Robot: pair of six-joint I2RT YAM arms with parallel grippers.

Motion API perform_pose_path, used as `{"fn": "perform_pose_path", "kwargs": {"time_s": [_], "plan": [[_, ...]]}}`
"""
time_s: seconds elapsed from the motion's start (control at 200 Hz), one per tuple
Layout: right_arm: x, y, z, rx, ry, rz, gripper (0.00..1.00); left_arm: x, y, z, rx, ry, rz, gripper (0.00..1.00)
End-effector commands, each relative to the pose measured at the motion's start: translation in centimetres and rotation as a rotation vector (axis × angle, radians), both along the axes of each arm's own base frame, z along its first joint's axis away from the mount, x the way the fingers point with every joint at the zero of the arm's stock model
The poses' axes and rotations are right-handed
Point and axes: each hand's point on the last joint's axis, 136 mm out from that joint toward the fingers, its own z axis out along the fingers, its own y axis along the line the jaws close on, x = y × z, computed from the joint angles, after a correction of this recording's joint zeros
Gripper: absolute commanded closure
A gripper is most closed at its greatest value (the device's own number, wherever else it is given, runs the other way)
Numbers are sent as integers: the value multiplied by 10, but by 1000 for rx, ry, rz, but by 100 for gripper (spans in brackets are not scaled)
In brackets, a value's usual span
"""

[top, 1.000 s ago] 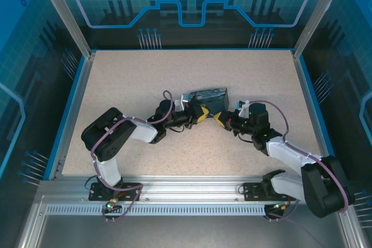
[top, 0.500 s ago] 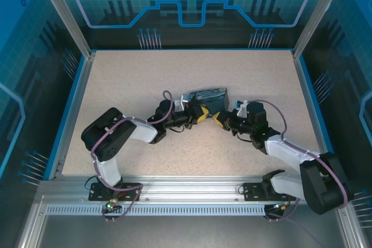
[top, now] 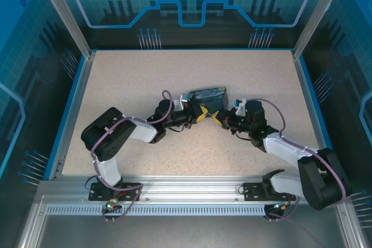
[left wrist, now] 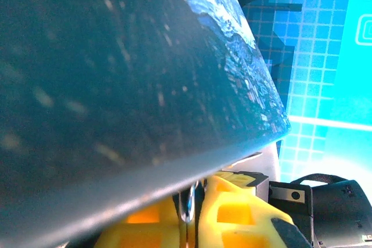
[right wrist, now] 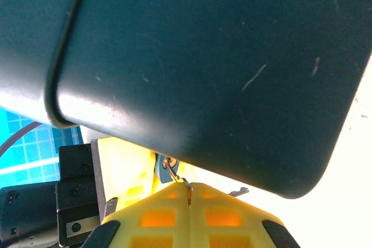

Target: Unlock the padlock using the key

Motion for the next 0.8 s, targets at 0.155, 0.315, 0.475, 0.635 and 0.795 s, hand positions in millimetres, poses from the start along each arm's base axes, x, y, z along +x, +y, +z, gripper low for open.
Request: {"fn": "perform_pose_path", "kwargs": {"time_s": [0.155,0.315,0.475,0.635,0.795], "plan": [[7,10,12,21,-40,11,100,1,-1,13,-42,-44,-4,100],[9,13,15,27,-47,15,100,1,-1,13,-42,-46,-5,100],[12,14,18,44,-44,5,100,0,-1,13,-41,-47,-4,100],[13,17,23,114,-15,-21,100,1,-1,11,-38,-46,-2,100],[13,16,21,203,79,-73,100,0,0,10,-36,-44,0,100]]}}
